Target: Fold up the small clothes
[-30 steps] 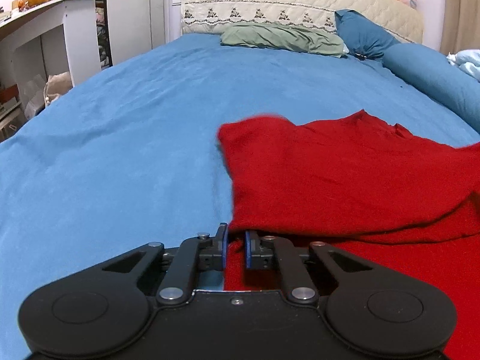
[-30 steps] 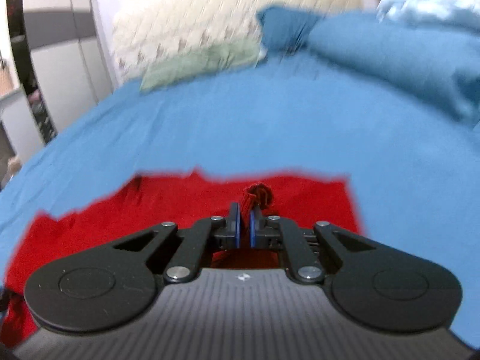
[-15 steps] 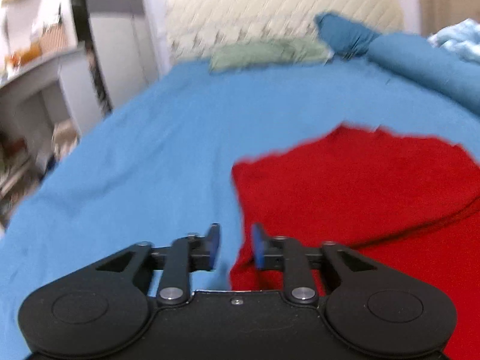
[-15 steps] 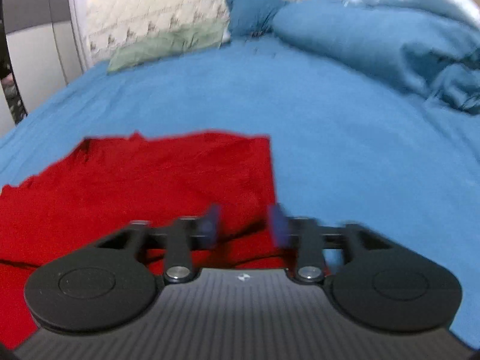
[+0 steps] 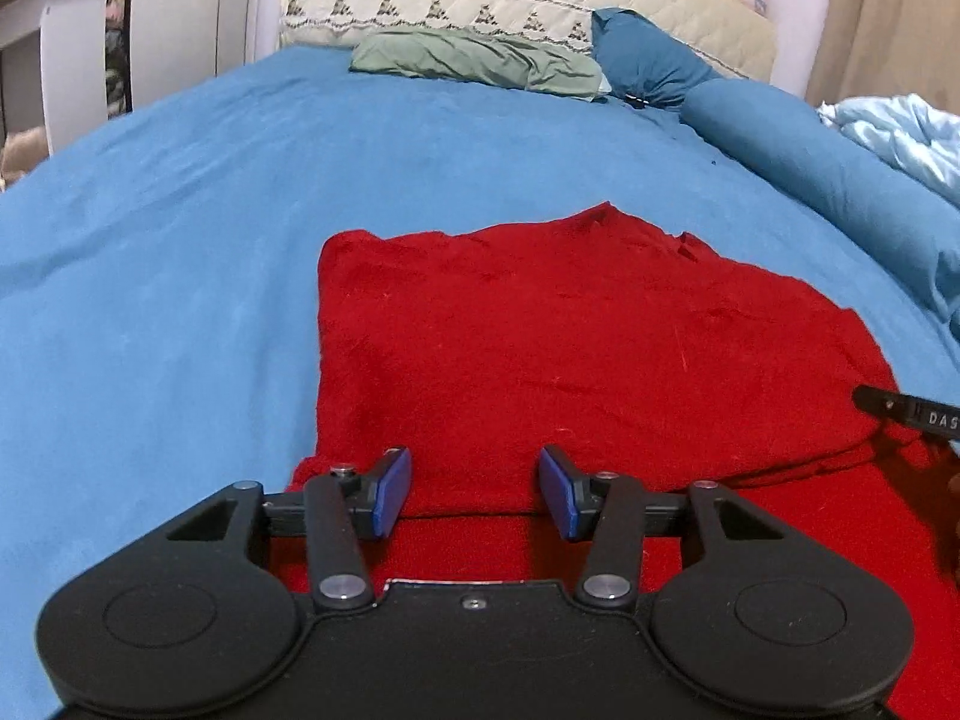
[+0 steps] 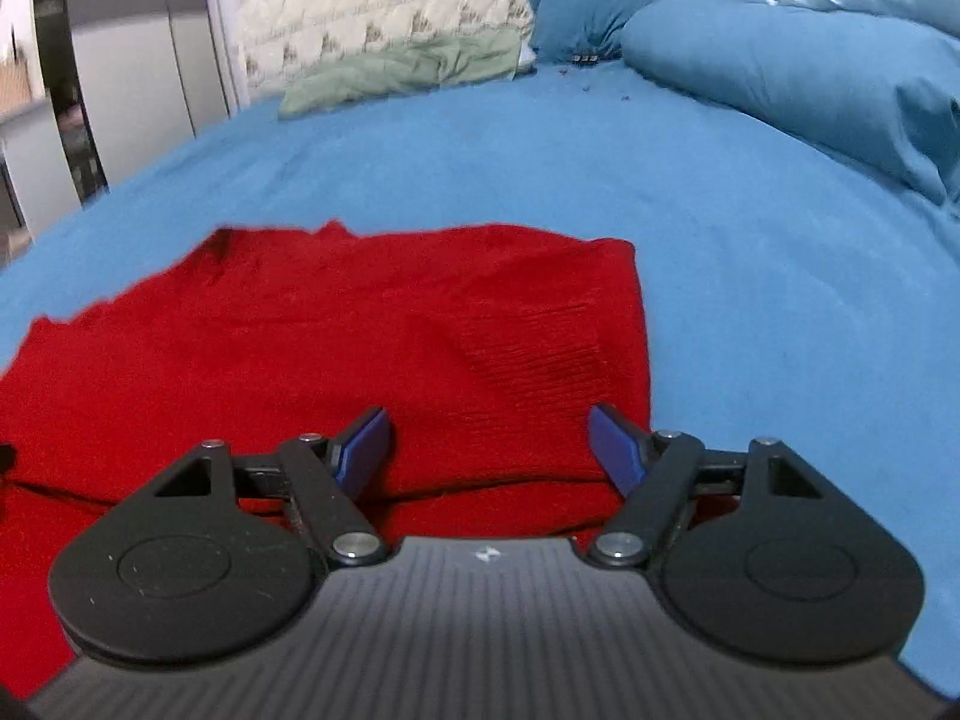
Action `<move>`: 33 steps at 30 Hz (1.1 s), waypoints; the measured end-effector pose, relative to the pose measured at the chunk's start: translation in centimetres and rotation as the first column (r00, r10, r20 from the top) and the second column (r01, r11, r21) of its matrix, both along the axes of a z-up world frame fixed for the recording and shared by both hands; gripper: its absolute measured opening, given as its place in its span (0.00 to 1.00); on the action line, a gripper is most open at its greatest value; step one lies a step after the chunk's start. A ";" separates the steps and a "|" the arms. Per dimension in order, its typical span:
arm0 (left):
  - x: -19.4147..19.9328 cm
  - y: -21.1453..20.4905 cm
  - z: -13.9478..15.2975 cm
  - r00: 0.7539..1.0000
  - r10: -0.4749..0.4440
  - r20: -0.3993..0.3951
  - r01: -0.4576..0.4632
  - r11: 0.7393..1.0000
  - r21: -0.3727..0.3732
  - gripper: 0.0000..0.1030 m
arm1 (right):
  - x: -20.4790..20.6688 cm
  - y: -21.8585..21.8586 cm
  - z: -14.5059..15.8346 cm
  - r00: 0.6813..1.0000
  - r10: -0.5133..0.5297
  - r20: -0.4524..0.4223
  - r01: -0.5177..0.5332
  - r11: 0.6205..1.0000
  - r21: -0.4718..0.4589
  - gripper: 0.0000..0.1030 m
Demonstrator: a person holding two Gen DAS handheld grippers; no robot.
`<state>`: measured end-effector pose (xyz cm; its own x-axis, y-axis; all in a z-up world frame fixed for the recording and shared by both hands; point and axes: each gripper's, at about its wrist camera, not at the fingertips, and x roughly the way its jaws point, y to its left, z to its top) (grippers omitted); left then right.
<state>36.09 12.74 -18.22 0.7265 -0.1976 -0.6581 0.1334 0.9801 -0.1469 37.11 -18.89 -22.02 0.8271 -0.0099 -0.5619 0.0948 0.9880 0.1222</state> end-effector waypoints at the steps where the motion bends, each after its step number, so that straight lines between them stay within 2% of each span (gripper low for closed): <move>1: 0.0 0.1 0.0 1.000 -0.001 0.000 0.001 1.000 -0.003 0.53 | 0.1 0.0 0.0 1.000 -0.002 -0.004 0.002 1.000 0.002 0.87; 4: -0.5 -0.5 0.9 1.000 0.000 -0.012 0.000 1.000 0.009 0.58 | 0.3 0.2 0.7 1.000 -0.002 -0.020 0.002 1.000 -0.011 0.87; 6: -1.9 -0.5 2.4 1.000 0.013 -0.001 -0.013 1.000 0.011 0.59 | -0.7 -0.2 2.3 1.000 -0.011 -0.003 0.011 1.000 0.014 0.87; 9: -4.3 -0.5 5.4 0.999 0.041 0.029 -0.041 0.999 -0.004 0.68 | -3.9 -0.7 6.4 0.997 0.021 0.076 -0.024 0.999 0.039 0.87; 13: -8.6 -0.5 10.8 0.996 0.061 0.061 -0.062 0.998 0.008 0.71 | -9.3 -1.4 12.8 0.987 0.072 0.141 -0.074 0.997 0.008 0.88; 15: -11.3 -0.5 13.4 0.995 0.058 0.075 -0.060 0.998 0.024 0.73 | -12.2 -1.9 15.8 0.984 0.093 0.154 -0.096 0.995 0.011 0.92; 16: -12.5 -0.5 14.5 0.995 0.056 0.084 -0.059 0.998 0.029 0.76 | -13.9 -2.2 17.5 0.983 0.103 0.151 -0.106 0.994 0.013 0.97; 17: -13.8 -0.5 15.6 0.994 0.059 0.091 -0.063 0.997 0.034 0.91 | -15.2 -2.4 18.7 0.983 0.114 0.143 -0.118 0.993 0.017 1.00; 18: -15.3 -0.4 16.6 0.993 0.065 0.102 -0.069 0.997 0.037 1.00 | -16.7 -2.7 19.8 0.983 0.132 0.129 -0.137 0.990 0.026 1.00; 20: -17.6 -0.3 17.9 0.993 0.064 0.103 -0.068 0.997 0.034 1.00 | -19.5 -3.2 21.4 0.982 0.170 0.082 -0.174 0.984 0.043 1.00; 23: -20.9 0.1 18.4 0.995 0.073 0.069 -0.075 0.997 0.030 1.00 | -23.7 -4.0 22.1 0.982 0.189 0.012 -0.189 0.981 0.040 1.00; 26: -23.3 0.4 16.9 0.996 0.091 0.001 -0.091 0.996 0.021 1.00 | -27.4 -4.5 21.2 0.983 0.179 -0.035 -0.178 0.983 0.031 1.00; 29: -25.5 0.7 14.0 0.993 0.092 -0.078 -0.093 0.996 -0.015 1.00 | -30.4 -5.1 18.7 0.984 0.150 -0.094 -0.147 0.988 0.048 1.00; 33: -28.1 0.9 10.3 0.985 0.115 -0.131 -0.116 0.993 -0.005 0.97 | -33.5 -4.7 14.2 0.975 0.116 -0.192 -0.109 0.993 0.045 1.00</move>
